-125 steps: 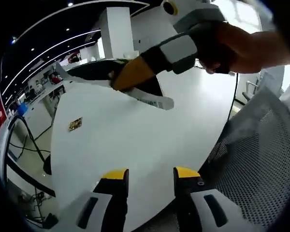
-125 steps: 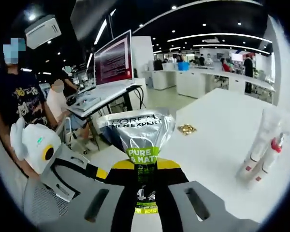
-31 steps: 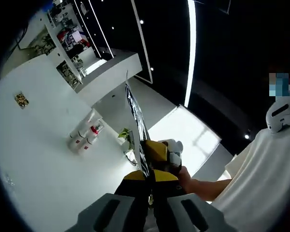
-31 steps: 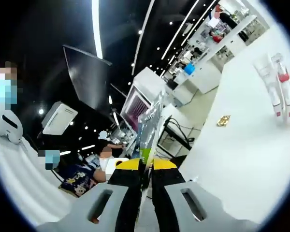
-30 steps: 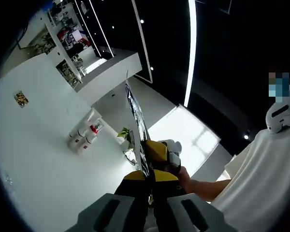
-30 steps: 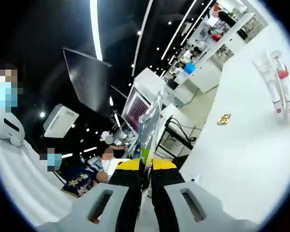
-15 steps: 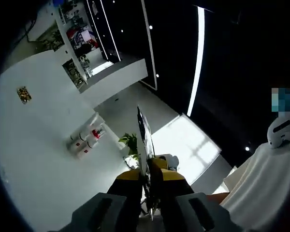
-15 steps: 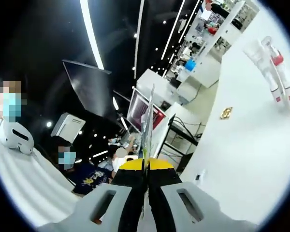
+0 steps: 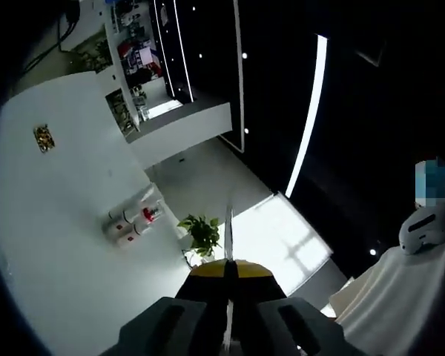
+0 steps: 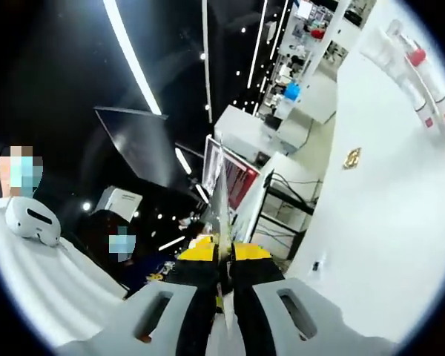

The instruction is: Arrange the skincare products in the storage area until every visible bottle or jar stands upright without overlapping.

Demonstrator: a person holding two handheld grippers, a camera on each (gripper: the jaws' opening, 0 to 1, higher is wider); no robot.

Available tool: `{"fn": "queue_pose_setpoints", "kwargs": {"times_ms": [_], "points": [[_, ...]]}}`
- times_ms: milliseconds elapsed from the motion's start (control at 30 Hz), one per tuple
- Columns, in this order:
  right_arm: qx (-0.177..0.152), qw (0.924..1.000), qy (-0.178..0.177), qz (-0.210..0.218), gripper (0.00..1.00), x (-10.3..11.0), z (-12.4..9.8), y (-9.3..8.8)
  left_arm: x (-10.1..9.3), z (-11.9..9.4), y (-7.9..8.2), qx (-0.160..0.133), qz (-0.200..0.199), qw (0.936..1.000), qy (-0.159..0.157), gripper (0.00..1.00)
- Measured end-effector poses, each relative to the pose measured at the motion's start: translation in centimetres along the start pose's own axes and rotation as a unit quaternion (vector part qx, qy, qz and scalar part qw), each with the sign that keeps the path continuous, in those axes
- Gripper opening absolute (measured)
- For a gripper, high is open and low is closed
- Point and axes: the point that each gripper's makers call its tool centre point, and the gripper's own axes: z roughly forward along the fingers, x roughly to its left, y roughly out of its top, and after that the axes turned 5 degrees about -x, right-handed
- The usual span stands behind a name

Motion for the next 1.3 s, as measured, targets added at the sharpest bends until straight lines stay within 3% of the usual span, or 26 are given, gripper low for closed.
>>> {"fn": "queue_pose_setpoints", "kwargs": {"times_ms": [67,133,233,333,400,467,533,567,600,667,767,800,867,900,967,1033,1133,1167,1233,1300], "points": [[-0.006,0.9992,0.017,0.036,0.04,0.9,-0.4,0.6,-0.3,0.2,-0.3,0.014,0.000,0.9999,-0.002,0.01],[0.004,0.9995,0.013,0.028,0.05,0.9,-0.6,0.2,-0.9,0.4,-1.6,0.053,-0.009,0.9985,-0.012,0.01],[0.025,0.9992,0.009,0.029,0.03,1.0,-0.9,-1.0,-0.2,0.9,-3.0,0.091,0.018,0.9956,0.010,0.01],[0.007,0.9998,0.007,0.016,0.01,1.1,-1.4,-0.7,-0.1,1.2,-2.9,0.080,0.015,0.9967,0.008,0.03],[-0.005,0.9998,0.004,0.016,0.00,1.2,-1.5,-0.7,-0.8,1.7,-3.2,0.067,-0.008,0.9977,-0.011,0.09],[0.002,0.9999,0.004,0.016,0.00,1.3,-1.4,-1.2,-0.9,2.1,-4.5,0.087,-0.027,0.9957,-0.015,0.15],[0.012,0.9998,0.005,0.013,0.00,1.3,-1.3,-1.7,-0.6,2.2,-6.0,0.118,-0.007,0.9930,-0.005,0.13],[0.019,0.9997,0.009,0.013,0.00,1.5,-1.3,-2.0,-0.4,2.2,-6.8,0.138,0.018,0.9902,0.000,0.07],[0.021,0.9996,0.010,0.017,0.00,1.5,-1.3,-2.0,0.0,2.2,-6.6,0.131,0.038,0.9906,0.006,0.04],[0.023,0.9994,0.013,0.024,0.01,1.5,-1.4,-1.9,-0.6,2.0,-6.2,0.120,-0.004,0.9928,-0.004,0.03],[0.031,0.9994,0.002,0.017,0.06,1.2,-1.4,-1.9,-0.5,2.1,-6.2,0.121,0.001,0.9926,0.003,0.02],[0.027,0.9996,0.005,-0.001,0.08,1.2,-1.6,-1.5,-0.7,2.0,-6.7,0.140,-0.002,0.9902,0.002,0.02],[0.015,0.9997,0.004,0.020,0.06,1.2,-1.7,-0.8,-0.6,1.7,-8.1,0.177,0.013,0.9841,0.011,0.02],[0.033,0.9982,0.026,0.043,0.01,1.9,-2.0,-1.1,-0.4,1.7,-8.4,0.183,0.020,0.9827,0.017,0.02],[0.031,0.9994,0.015,-0.007,0.01,1.4,-1.9,-0.9,-0.6,2.0,-7.9,0.160,-0.009,0.9870,0.011,0.03],[0.023,0.9996,0.009,0.011,0.01,1.4,-1.9,-0.5,-0.3,2.0,-7.7,0.146,-0.010,0.9892,0.011,0.05],[-0.015,0.9995,0.015,0.024,0.01,1.3,-2.0,1.3,-0.2,1.7,-8.0,0.149,-0.008,0.9887,0.012,0.06],[-0.011,0.9997,0.014,0.018,0.01,1.3,-2.1,1.5,0.4,1.4,-8.2,0.154,0.006,0.9877,0.028,0.05],[0.013,0.9999,0.005,0.008,0.01,1.0,-1.9,0.9,-0.4,1.3,-8.5,0.162,-0.002,0.9868,0.005,0.03],[0.013,0.9999,0.007,0.007,0.01,1.3,-1.7,1.0,-0.2,1.3,-8.4,0.159,0.009,0.9871,0.014,0.02]]}}
